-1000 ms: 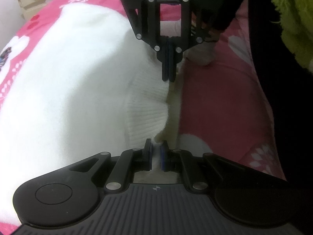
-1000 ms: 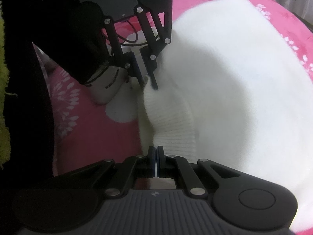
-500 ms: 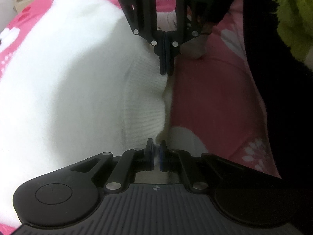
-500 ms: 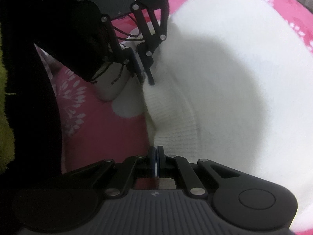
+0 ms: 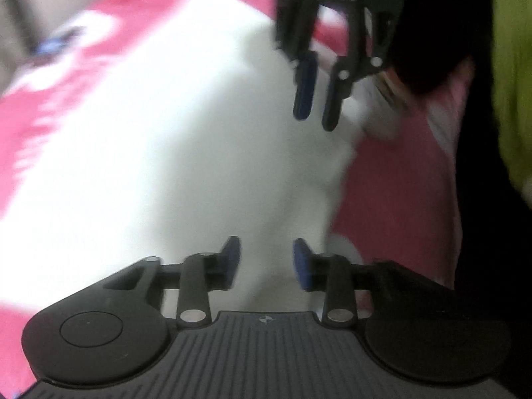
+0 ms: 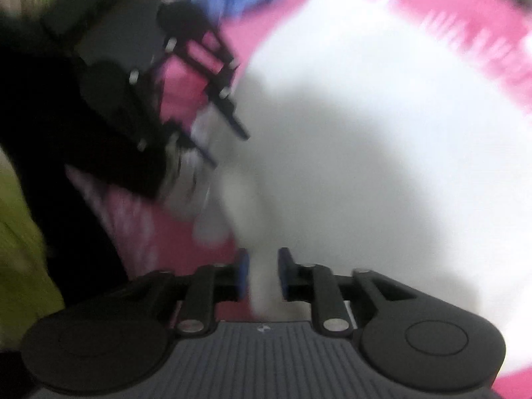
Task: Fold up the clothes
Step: 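Open both grippers and lift them away from the sweater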
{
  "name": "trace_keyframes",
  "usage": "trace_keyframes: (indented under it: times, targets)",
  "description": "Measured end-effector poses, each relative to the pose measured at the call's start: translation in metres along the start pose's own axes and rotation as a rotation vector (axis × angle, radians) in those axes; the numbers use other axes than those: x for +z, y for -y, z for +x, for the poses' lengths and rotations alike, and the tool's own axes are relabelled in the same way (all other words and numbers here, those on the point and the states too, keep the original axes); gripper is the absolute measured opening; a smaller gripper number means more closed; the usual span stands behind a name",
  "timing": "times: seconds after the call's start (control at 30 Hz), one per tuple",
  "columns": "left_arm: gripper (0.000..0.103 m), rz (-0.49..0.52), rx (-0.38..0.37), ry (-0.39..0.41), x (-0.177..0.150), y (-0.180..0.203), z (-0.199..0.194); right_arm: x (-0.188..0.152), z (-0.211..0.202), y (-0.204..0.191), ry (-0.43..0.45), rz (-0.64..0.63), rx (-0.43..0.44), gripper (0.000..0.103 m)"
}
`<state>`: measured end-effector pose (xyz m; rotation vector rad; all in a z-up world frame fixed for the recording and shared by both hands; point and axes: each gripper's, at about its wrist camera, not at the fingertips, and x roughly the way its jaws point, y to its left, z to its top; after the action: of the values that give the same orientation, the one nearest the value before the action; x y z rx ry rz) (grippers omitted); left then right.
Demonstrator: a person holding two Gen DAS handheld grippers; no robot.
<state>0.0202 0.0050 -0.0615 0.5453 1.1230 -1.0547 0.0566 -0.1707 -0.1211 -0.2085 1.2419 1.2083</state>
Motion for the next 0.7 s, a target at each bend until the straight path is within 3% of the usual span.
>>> trace_keyframes:
  times: [0.1, 0.2, 0.27, 0.3, 0.37, 0.5, 0.57, 0.7]
  targets:
    - [0.048, -0.183, 0.101, 0.14, -0.002, -0.037, -0.029, 0.007, -0.043, 0.023, 0.198, 0.109, -0.116, 0.027]
    - [0.051, -0.352, 0.238, 0.276, -0.013, -0.06, -0.022, 0.0, -0.061, 0.046, 0.312, 0.237, -0.328, 0.027]
    - [0.052, -0.439, 0.341, 0.253, -0.025, -0.075, 0.008, -0.011, -0.055, 0.059, 0.313, 0.286, -0.485, 0.028]
    - [0.051, -0.473, 0.361, 0.231, -0.031, -0.091, 0.012, -0.018, -0.047, 0.07, 0.288, 0.327, -0.523, 0.031]
    - [0.054, -0.454, 0.384, 0.292, -0.047, -0.091, 0.019, -0.035, -0.025, 0.092, 0.205, 0.415, -0.533, 0.032]
    - [0.056, -0.436, 0.36, 0.278, -0.044, -0.088, 0.006, -0.034, -0.043, 0.09, 0.237, 0.371, -0.493, 0.043]
    - [0.06, -0.494, 0.367, 0.322, -0.05, -0.087, -0.002, -0.043, -0.07, 0.092, 0.355, 0.429, -0.494, 0.061]
    - [0.074, -0.705, 0.455, 0.448, -0.078, -0.112, -0.024, -0.079, -0.115, 0.124, 0.577, 0.656, -0.474, 0.076]
